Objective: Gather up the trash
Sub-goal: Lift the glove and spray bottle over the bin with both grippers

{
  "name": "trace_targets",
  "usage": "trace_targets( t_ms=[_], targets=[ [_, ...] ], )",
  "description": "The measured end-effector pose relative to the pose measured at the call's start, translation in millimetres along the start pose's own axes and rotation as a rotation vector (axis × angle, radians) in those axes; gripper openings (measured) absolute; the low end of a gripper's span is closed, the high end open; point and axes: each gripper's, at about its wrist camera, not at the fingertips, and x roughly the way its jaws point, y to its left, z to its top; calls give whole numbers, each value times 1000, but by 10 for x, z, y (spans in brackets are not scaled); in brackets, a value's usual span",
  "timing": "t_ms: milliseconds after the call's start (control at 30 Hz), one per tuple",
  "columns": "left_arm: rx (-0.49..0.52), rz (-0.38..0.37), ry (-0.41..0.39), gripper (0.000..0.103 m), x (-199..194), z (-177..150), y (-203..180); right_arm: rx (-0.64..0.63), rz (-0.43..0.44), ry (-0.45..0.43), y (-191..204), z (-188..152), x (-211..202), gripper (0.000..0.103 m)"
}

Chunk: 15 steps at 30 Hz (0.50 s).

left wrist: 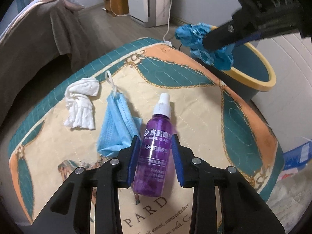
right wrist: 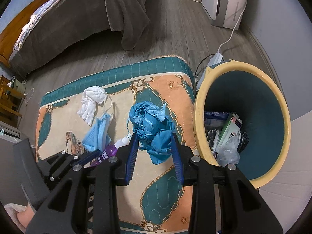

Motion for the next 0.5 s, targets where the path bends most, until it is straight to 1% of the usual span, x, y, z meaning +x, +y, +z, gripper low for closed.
trace_targets(
  t_ms=[200,267,333,500],
  targets=[
    [-3,13,63,35,169,-53,2,-9,4,-2,33,2,-7,33],
    [10,16,56,33,148,-49,-12,-16,6,-5,58,2,-19,33],
    [21,14,45,33,108,-39,-34,-22,8,-8,76,8,-30,33],
    [-4,-9,-5,33,-92,26,-11,-22,23,-29,93,39,-122,33]
  ],
)
